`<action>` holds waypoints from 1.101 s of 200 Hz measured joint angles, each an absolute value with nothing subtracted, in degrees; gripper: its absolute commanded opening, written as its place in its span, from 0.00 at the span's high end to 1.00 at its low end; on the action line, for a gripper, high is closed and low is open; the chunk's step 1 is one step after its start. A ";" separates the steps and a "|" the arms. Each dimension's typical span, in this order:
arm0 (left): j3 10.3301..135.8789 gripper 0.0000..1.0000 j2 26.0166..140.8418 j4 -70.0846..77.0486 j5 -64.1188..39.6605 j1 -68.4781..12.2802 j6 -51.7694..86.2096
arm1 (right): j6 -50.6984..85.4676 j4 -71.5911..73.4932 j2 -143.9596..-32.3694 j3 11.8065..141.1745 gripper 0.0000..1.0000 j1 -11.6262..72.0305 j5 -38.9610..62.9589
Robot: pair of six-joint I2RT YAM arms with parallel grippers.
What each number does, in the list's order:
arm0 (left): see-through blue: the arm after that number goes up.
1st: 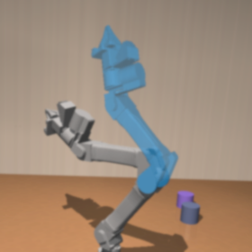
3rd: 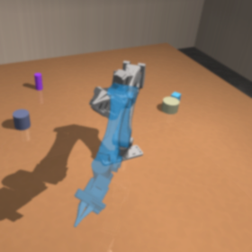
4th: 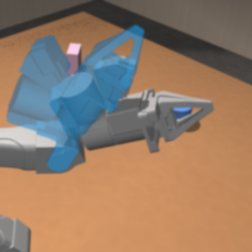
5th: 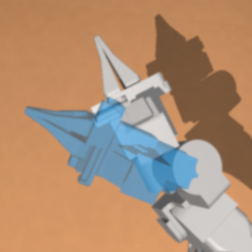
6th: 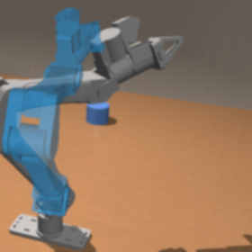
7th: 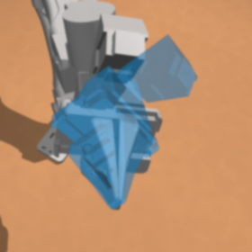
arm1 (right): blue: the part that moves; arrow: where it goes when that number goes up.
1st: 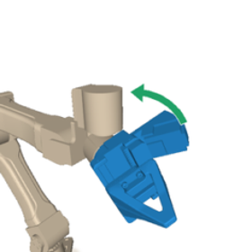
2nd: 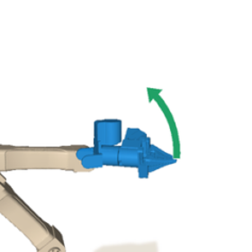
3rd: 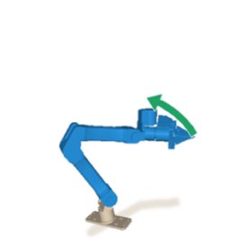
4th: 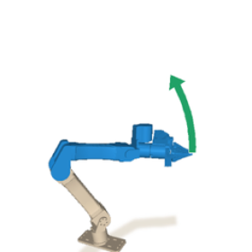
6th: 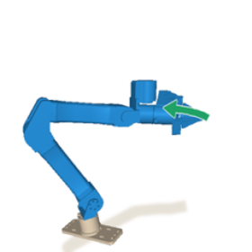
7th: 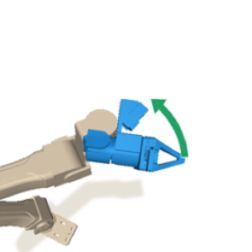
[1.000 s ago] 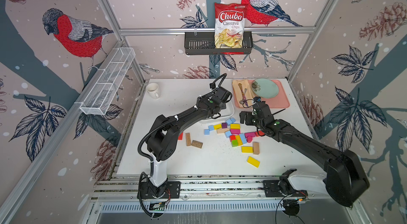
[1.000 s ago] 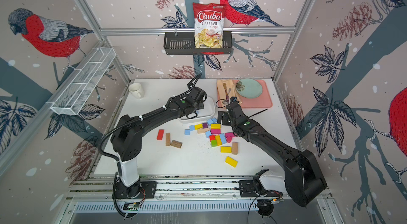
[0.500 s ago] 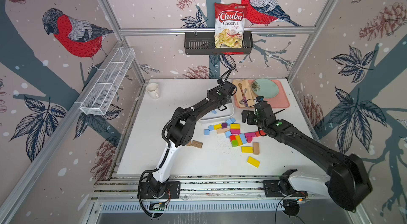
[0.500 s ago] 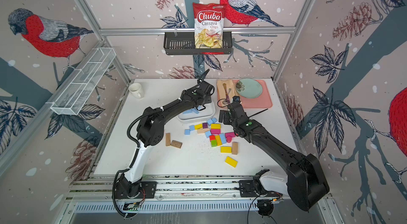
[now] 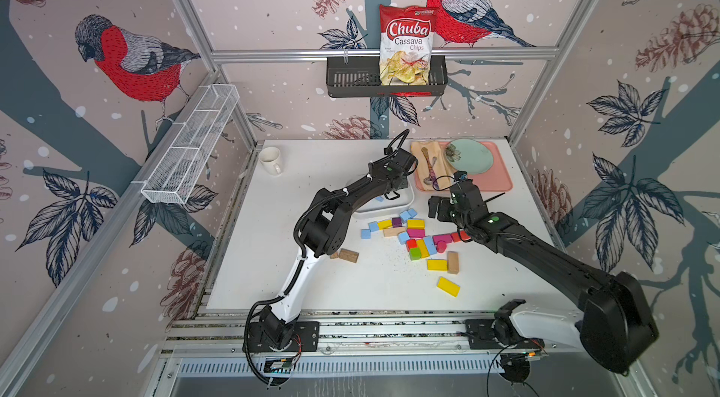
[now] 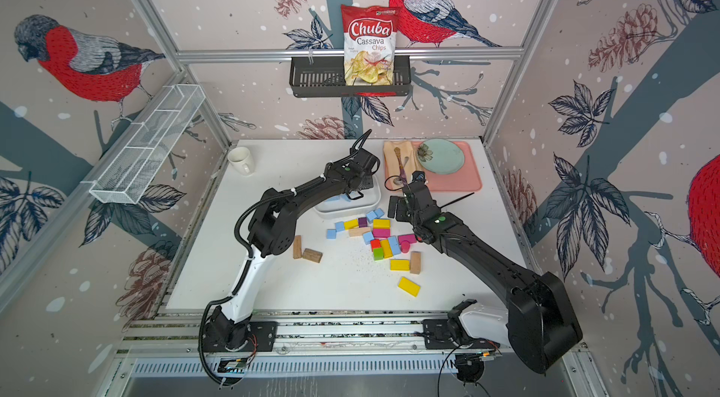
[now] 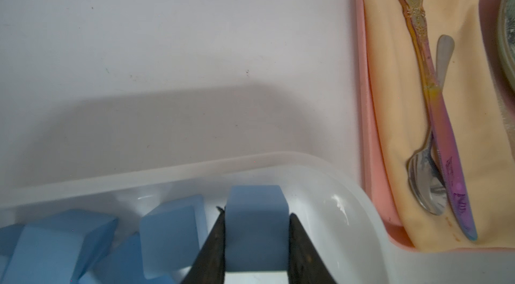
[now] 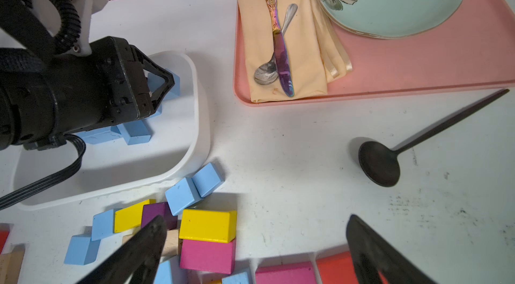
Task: Pick out the blue building blocks
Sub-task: Place the building block in the storage box, then pick up the building block from the center of the board.
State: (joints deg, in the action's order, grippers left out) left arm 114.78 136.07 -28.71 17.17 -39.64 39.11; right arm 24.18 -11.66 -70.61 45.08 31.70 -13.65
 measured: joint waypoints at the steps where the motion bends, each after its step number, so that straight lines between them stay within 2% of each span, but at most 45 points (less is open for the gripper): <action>1: 114.78 0.74 136.09 -28.71 17.17 -39.62 39.11 | 24.18 -11.66 -70.63 45.06 0.01 31.70 -13.65; 78: 114.76 0.43 136.18 -28.84 17.23 -39.44 39.16 | 24.34 -11.64 -70.54 44.12 0.01 31.48 -13.63; 128: 112.18 0.30 132.40 -28.88 17.12 -39.42 39.07 | 24.36 -11.68 -69.43 43.90 0.01 31.48 -13.45; 159: 104.18 0.23 123.85 -25.43 16.43 -39.42 38.54 | 24.36 -12.45 -68.88 43.72 0.01 31.48 -13.43; 220: 79.35 0.12 104.38 -12.88 13.98 -39.42 35.48 | 24.38 -14.04 -69.69 43.05 0.01 31.94 -12.95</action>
